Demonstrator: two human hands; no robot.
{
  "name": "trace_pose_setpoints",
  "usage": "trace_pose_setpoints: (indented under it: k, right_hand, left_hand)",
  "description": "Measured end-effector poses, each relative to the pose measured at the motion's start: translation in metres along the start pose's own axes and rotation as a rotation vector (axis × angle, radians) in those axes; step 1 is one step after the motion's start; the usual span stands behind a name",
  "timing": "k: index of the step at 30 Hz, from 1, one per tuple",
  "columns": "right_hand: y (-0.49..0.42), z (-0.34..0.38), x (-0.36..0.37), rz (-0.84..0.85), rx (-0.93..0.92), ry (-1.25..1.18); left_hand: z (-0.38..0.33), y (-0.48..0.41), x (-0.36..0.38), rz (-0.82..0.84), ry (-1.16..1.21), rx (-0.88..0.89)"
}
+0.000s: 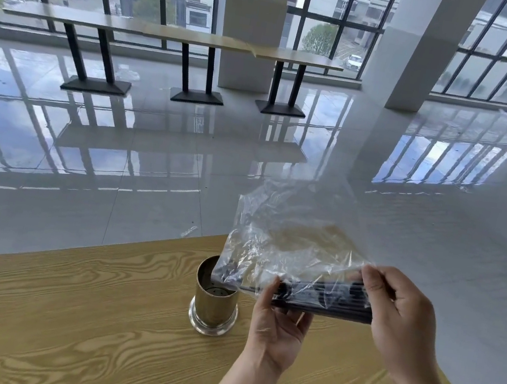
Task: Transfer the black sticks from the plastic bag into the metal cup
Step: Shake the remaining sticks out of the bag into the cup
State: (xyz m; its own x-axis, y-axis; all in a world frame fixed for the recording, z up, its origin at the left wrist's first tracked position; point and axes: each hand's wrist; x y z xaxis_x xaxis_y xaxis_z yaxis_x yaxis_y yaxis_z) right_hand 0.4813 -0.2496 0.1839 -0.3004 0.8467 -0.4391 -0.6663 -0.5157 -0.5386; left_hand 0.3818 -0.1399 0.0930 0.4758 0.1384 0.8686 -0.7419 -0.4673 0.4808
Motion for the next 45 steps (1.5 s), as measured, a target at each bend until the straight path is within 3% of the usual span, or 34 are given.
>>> trace_pose_setpoints:
  k: [18, 28, 35, 45]
  right_hand:
    - [-0.039, 0.030, 0.033, 0.071, -0.047, 0.022]
    - [-0.003, 0.002, 0.012, 0.095, 0.174, -0.023]
    - [-0.028, 0.026, 0.026, 0.028, 0.077, -0.118]
    - [-0.055, 0.045, 0.052, 0.122, 0.055, -0.101]
  left_hand:
    - [-0.025, -0.009, 0.002, -0.001, 0.082, -0.001]
    - [-0.030, -0.013, 0.003, -0.014, 0.085, -0.015]
    - [-0.032, -0.012, -0.003, 0.030, 0.127, 0.008]
    - [-0.042, -0.014, -0.002, -0.013, 0.154, 0.023]
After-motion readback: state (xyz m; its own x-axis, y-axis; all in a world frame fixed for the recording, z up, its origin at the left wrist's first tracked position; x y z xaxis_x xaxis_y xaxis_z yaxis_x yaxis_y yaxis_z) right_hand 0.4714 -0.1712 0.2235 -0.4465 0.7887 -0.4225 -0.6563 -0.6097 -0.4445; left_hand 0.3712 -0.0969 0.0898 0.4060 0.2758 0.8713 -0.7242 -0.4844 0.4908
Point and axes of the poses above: each hand's wrist, its own y-axis away from the middle knuckle, its own x-axis out of the palm, z = x × y, and after that the axes turned 3 degrees about -z, right-handed
